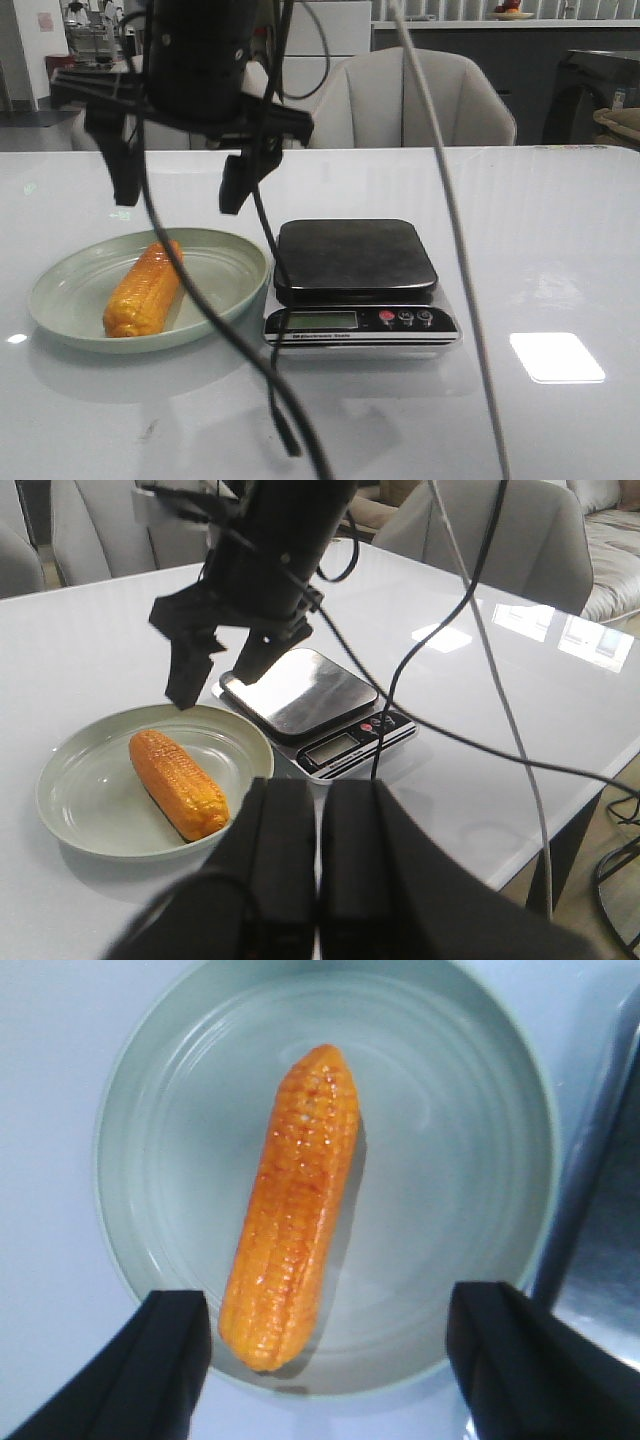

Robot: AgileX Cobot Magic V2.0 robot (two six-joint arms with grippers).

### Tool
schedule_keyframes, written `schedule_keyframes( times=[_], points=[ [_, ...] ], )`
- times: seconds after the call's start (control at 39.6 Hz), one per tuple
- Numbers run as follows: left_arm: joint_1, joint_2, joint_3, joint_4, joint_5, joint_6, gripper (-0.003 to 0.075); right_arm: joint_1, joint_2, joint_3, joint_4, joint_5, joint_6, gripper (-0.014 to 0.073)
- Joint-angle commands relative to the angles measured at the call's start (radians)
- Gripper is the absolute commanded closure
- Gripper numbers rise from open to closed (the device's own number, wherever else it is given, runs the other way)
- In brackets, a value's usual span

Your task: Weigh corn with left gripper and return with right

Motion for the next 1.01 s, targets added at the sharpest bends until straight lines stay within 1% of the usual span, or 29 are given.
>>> schedule_keyframes(
  times=[0.0, 0.08, 0.2, 0.28, 0.35, 0.53, 0.78, 0.99],
  points=[
    [-0.005, 0.0, -0.024, -0.003, -0.086, -0.001, 0.0596, -0.031, -0.123, -0.039, 0.02, 0.028, -0.154, 0.0004],
    [-0.005, 0.0, -0.024, -0.003, -0.086, -0.001, 0.0596, -0.049, -0.154, -0.039, 0.03, 0.075, -0.247, 0.0004],
    [-0.005, 0.0, -0.024, -0.003, -0.086, -0.001, 0.0596, -0.066, -0.211, -0.025, 0.031, 0.145, -0.364, 0.0004],
    [-0.005, 0.0, -0.024, -0.003, -0.086, -0.001, 0.0596, -0.071, -0.259, 0.011, 0.031, 0.143, -0.425, 0.0004],
    [-0.005, 0.0, -0.024, -0.003, -0.086, -0.001, 0.0596, -0.079, -0.317, 0.066, 0.03, 0.107, -0.458, 0.0004],
    [-0.005, 0.0, -0.024, -0.003, -0.086, -0.001, 0.0596, -0.086, -0.49, 0.289, 0.027, -0.069, -0.501, 0.0004],
    [-0.005, 0.0, -0.024, -0.003, -0.086, -0.001, 0.0596, -0.086, -0.816, 0.67, 0.027, -0.365, -0.502, 0.0004],
    [-0.005, 0.0, -0.024, -0.003, -0.086, -0.001, 0.0596, -0.086, -1.067, 0.949, 0.025, -0.526, -0.502, 0.0004]
  ],
)
